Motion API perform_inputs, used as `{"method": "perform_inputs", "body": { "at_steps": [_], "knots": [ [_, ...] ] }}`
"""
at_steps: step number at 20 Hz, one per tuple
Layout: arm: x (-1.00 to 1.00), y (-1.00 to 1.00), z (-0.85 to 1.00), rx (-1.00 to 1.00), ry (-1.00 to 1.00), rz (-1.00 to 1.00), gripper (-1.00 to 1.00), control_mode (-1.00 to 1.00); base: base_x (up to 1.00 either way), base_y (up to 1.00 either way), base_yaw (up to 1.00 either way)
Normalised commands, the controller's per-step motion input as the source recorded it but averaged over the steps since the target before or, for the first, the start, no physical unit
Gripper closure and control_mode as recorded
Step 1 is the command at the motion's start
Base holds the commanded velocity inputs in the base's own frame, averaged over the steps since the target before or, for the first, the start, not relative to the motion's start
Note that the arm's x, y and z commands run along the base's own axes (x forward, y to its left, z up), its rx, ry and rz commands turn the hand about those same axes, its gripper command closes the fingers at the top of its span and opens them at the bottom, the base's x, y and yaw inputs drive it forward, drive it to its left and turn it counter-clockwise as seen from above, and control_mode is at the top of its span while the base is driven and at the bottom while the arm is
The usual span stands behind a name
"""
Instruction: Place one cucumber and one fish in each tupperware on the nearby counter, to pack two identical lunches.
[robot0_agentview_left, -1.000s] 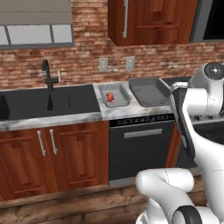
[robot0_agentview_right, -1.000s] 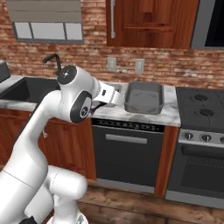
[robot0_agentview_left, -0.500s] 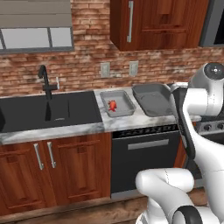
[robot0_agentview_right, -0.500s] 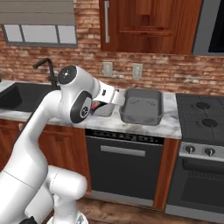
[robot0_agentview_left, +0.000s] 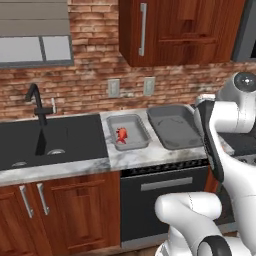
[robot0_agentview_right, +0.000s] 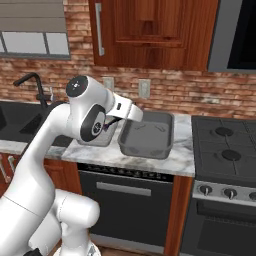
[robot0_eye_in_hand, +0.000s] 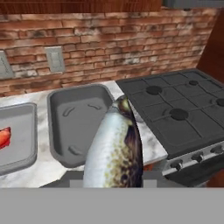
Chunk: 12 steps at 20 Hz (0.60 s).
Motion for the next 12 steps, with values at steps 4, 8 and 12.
{"method": "perform_inputs", "body": {
  "at_steps": [4, 8, 12],
  "knots": [
    [0.0, 0.0, 0.0, 0.0, 0.0, 0.0, 1.0, 1.0, 0.56, -0.24, 0.0],
    [0.0, 0.0, 0.0, 0.0, 0.0, 0.0, 1.0, 1.0, 0.62, -0.21, 0.0],
    [0.0, 0.0, 0.0, 0.0, 0.0, 0.0, 1.0, 1.0, 0.58, -0.22, 0.0]
  ]
}}
